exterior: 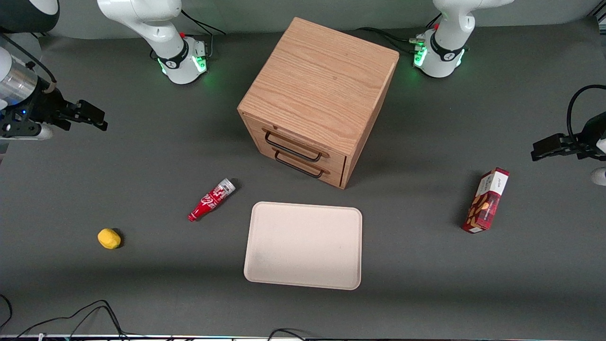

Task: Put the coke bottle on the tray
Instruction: 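Move the right gripper toward the red Coca-Cola bottle lying on the table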

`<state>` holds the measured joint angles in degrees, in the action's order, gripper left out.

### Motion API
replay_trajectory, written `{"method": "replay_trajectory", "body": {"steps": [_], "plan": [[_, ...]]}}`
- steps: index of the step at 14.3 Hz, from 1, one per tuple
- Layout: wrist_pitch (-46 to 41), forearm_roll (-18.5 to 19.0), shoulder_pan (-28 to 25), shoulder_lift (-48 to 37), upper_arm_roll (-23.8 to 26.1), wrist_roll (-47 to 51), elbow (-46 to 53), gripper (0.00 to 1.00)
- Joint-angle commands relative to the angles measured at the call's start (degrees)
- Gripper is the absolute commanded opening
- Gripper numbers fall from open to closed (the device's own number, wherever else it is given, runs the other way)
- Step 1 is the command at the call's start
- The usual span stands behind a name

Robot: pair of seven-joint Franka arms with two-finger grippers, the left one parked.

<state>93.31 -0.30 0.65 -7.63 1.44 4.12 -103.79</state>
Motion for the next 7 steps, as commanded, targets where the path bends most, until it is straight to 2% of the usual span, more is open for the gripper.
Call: {"method": "replay_trajectory", "body": {"steps": [1, 5, 7], "plan": [[-1.55, -1.54, -0.3, 1.39, 0.05, -0.17, 2.72, 1.0], [-0.59, -1.89, -0.99, 3.58, 0.93, 0.97, 3.24, 1.0], [3.43, -2.42, -2.14, 6.3, 3.03, 10.14, 2.55, 1.0]]}}
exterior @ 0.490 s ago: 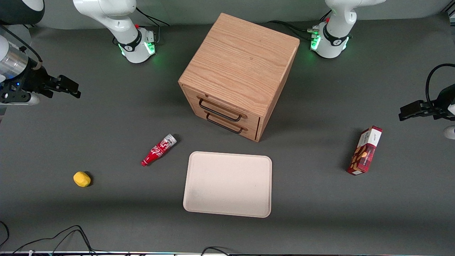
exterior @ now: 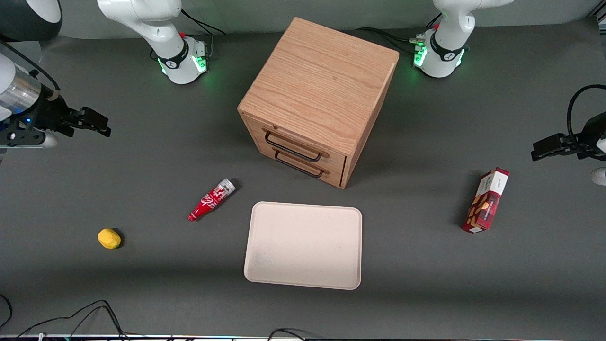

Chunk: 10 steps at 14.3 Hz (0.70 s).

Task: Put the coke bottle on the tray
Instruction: 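Move the right gripper toward the red Coca-Cola bottle lying on the table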

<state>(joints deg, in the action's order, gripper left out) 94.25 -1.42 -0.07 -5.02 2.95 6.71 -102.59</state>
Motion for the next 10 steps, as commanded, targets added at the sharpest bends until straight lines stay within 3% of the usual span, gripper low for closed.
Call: {"method": "replay_trajectory", "body": {"steps": [1, 10], "plan": [[5.22, -1.31, -1.33, 5.27, 3.45, 12.83, 0.39, 1.0], [30.97, -0.52, -1.6, 23.2, 12.42, 49.6, -7.52, 1.0]]}}
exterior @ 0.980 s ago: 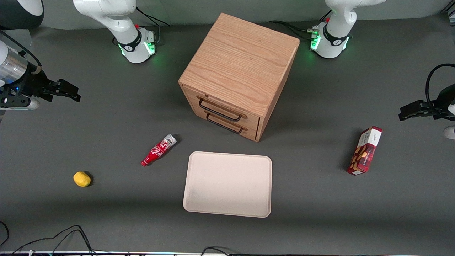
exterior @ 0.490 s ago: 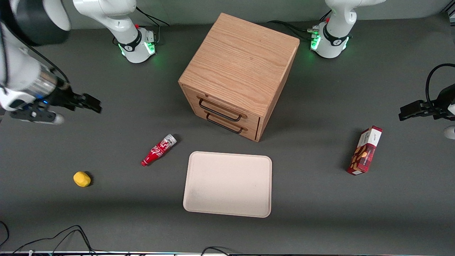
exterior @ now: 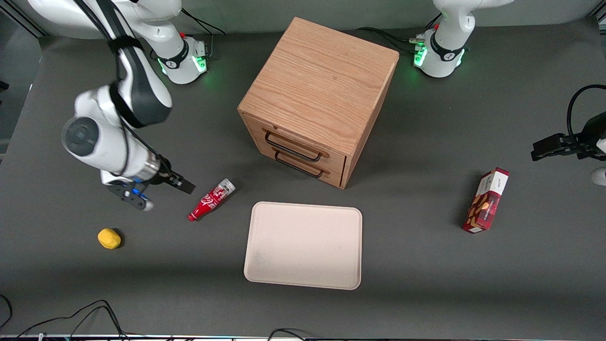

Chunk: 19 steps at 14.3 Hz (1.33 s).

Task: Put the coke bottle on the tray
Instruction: 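Lower the open right gripper around the bottle's body and close it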

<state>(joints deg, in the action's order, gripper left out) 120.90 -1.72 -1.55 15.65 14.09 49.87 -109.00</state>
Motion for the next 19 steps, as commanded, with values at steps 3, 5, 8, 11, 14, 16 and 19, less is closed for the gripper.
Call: {"method": "replay_trajectory", "body": {"steps": [3, 5, 8, 11, 14, 16, 19], "plan": [[9.6, -0.21, -0.3, 7.1, 1.29, 9.98, -2.35, 1.0], [12.32, 0.75, -0.21, 9.65, 1.29, 11.91, -2.97, 1.0], [15.93, 2.95, -0.21, 12.47, 1.29, 14.2, -3.85, 1.0], [18.57, 2.95, -0.21, 14.58, 0.94, 14.21, -4.02, 1.0], [20.07, 3.04, -0.12, 15.82, 0.58, 14.21, -4.29, 1.0], [20.33, 3.04, -0.12, 16.08, 0.5, 14.21, -4.29, 0.95], [22.44, 4.27, 0.05, 16.96, 0.5, 14.21, -4.99, 0.84]]}}
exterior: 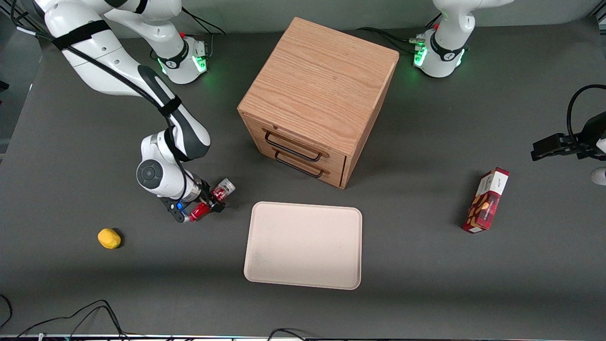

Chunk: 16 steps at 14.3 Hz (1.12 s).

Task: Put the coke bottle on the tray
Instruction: 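Lower the open right gripper around the bottle's body and close it, then lift the bottle with the right gripper and carry it toward the tray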

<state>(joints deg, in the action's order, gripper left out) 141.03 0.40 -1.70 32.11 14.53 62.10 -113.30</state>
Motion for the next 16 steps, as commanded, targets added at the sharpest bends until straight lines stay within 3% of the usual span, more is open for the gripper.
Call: {"method": "replay_trajectory", "body": {"steps": [1, 2, 3, 4, 5, 10, 13, 16], "plan": [[2.58, 2.15, 0.21, 0.67, 0.06, 1.97, -0.6, 0.75], [2.58, 2.59, 0.21, 0.67, 0.06, 1.97, -0.6, 0.53], [2.58, 2.76, 0.21, 0.59, 0.06, 1.97, -0.6, 0.23], [2.58, 2.77, 0.21, 0.5, 0.06, 1.97, -0.6, 0.05], [2.49, 2.77, 0.12, 0.24, 0.06, 1.97, -0.6, 0.0], [-0.74, 2.94, 0.12, -2.75, 0.06, 1.27, 0.36, 0.0], [-11.88, 5.92, 0.64, -4.86, 0.23, 0.39, 8.33, 0.0], [-23.83, 6.37, 0.3, -4.43, 0.76, -5.31, 20.36, 0.0]]}}
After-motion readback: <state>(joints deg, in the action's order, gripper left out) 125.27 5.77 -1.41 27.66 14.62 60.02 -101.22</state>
